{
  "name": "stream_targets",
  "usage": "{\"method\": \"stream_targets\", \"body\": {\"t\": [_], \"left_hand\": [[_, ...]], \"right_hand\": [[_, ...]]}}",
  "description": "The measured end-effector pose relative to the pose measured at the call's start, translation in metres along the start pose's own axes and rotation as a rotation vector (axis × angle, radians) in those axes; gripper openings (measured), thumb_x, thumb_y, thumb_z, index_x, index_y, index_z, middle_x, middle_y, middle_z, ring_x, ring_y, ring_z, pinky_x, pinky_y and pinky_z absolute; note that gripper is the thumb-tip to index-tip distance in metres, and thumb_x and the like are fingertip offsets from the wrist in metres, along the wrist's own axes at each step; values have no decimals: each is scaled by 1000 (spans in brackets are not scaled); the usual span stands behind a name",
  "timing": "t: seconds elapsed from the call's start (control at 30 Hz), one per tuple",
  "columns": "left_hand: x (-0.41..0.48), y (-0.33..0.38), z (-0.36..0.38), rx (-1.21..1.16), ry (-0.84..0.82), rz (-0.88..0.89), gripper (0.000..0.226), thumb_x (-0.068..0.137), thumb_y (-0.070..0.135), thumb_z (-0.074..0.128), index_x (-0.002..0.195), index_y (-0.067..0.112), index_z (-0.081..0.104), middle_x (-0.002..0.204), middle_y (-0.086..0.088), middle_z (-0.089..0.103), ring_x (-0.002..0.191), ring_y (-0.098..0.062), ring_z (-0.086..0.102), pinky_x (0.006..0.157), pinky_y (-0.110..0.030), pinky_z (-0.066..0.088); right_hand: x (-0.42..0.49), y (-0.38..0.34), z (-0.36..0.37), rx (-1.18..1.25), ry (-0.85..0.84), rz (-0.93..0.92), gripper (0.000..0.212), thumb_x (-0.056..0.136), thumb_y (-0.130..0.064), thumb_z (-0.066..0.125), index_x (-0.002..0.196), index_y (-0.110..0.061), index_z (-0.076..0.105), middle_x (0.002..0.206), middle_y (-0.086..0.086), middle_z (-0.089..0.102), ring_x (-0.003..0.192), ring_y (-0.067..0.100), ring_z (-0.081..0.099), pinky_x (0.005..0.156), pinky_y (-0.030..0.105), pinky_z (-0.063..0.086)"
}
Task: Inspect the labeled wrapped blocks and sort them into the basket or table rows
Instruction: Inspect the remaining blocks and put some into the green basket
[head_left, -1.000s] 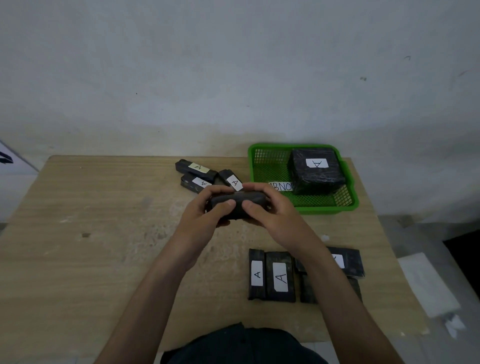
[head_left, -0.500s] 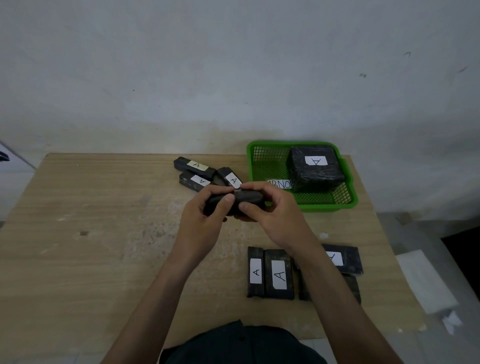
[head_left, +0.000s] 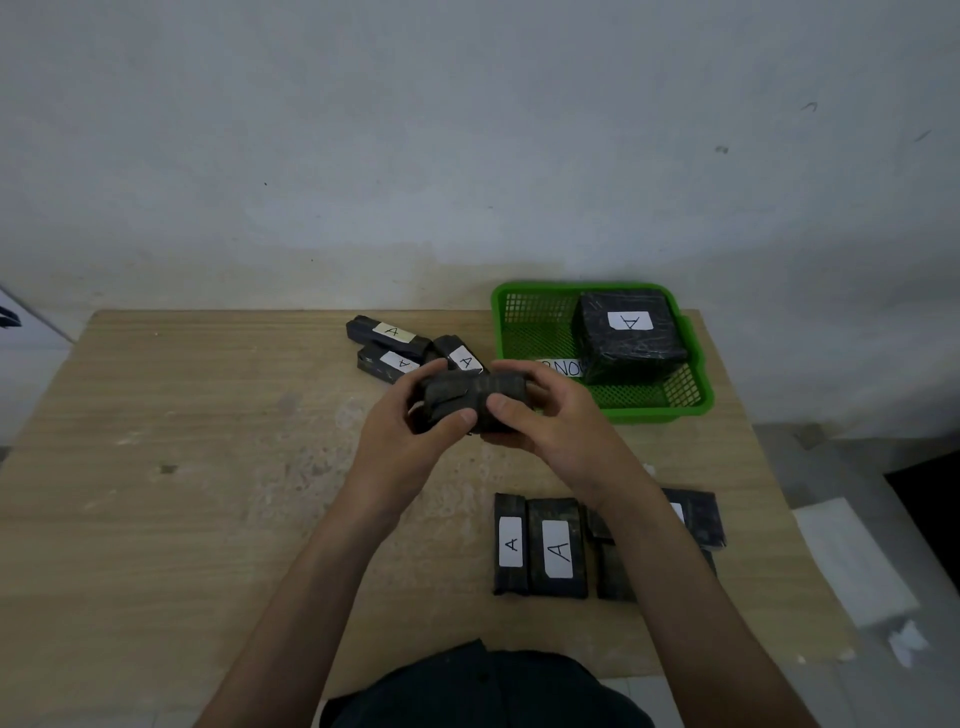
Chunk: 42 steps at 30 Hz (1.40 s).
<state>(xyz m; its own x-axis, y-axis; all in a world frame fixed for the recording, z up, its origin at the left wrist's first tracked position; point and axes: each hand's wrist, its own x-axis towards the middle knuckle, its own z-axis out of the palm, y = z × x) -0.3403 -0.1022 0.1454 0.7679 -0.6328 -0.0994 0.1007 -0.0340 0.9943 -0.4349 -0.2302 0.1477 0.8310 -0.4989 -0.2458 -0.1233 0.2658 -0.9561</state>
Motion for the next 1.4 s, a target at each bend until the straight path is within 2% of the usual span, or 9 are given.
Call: {"method": "stream_targets", "body": {"t": [0.2, 0.47, 0.63, 0.73, 0.93, 1.13, 1.23, 1.3, 1.4], "left_hand": [[-1, -3, 1, -79, -80, -67, 27, 90, 6, 57, 102, 30, 58, 105, 1, 61, 99, -19, 64, 79, -26, 57], [-1, -4, 6, 57, 59, 36, 30, 86, 3, 63, 89, 33, 59, 95, 7, 63, 93, -16, 64, 69, -23, 58], [0, -8, 3, 73, 90, 46, 25, 85, 6, 66, 89, 31, 61, 93, 1, 66, 85, -17, 66, 63, -23, 56], [1, -9, 5, 93, 141, 71, 22, 84, 7, 67, 86, 28, 62, 89, -1, 67, 80, -15, 66, 59, -22, 55], [-1, -11, 4, 68, 114, 56, 19, 85, 8, 66, 90, 25, 59, 94, 0, 64, 80, -14, 68, 61, -21, 55], [-4, -12, 3, 91, 122, 105, 20, 83, 5, 67, 90, 21, 58, 89, 2, 62, 73, -5, 66, 60, -20, 55], [-7, -15, 2, 76, 66, 5, 35, 83, 16, 68, 114, 21, 53, 104, 6, 59, 86, -2, 64, 71, -23, 56], [-7, -15, 0, -8, -12, -127, 46, 79, 34, 65, 121, 22, 51, 111, 3, 60, 97, -10, 64, 80, -31, 55], [-5, -10, -4, -142, -80, -266, 23, 88, 35, 53, 108, 25, 57, 107, -4, 66, 97, -21, 67, 80, -36, 55]], "right_hand": [[1, 1, 1, -141, 17, -115, 24, 83, 0, 68, 98, -17, 62, 104, 8, 63, 102, 28, 64, 81, 40, 59], [3, 8, 12, -158, 124, -192, 30, 83, 4, 67, 90, -24, 63, 91, 6, 68, 85, 20, 68, 68, 31, 60], [4, 9, 9, -126, 79, -162, 38, 82, 3, 68, 112, -19, 61, 100, 2, 68, 93, 17, 68, 71, 29, 60], [4, 10, 13, -139, 135, -189, 36, 83, 3, 67, 113, -15, 61, 98, 5, 69, 89, 16, 68, 65, 25, 58], [8, 12, 9, -156, 80, -168, 43, 81, -1, 71, 117, -20, 58, 107, 8, 69, 99, 17, 68, 81, 31, 58], [7, 14, 7, -158, 56, -206, 34, 80, 3, 70, 105, -19, 62, 102, 5, 71, 96, 15, 69, 79, 29, 58], [6, 14, 4, -202, -18, -264, 39, 79, 4, 71, 106, -21, 61, 103, 6, 69, 100, 17, 66, 87, 34, 56], [4, 15, 3, -216, -70, -309, 41, 79, 6, 70, 110, -17, 58, 109, 7, 66, 106, 20, 64, 92, 37, 53], [2, 15, 1, -193, -107, -366, 44, 78, 10, 67, 114, -13, 58, 120, 6, 62, 115, 19, 59, 95, 33, 50]]}}
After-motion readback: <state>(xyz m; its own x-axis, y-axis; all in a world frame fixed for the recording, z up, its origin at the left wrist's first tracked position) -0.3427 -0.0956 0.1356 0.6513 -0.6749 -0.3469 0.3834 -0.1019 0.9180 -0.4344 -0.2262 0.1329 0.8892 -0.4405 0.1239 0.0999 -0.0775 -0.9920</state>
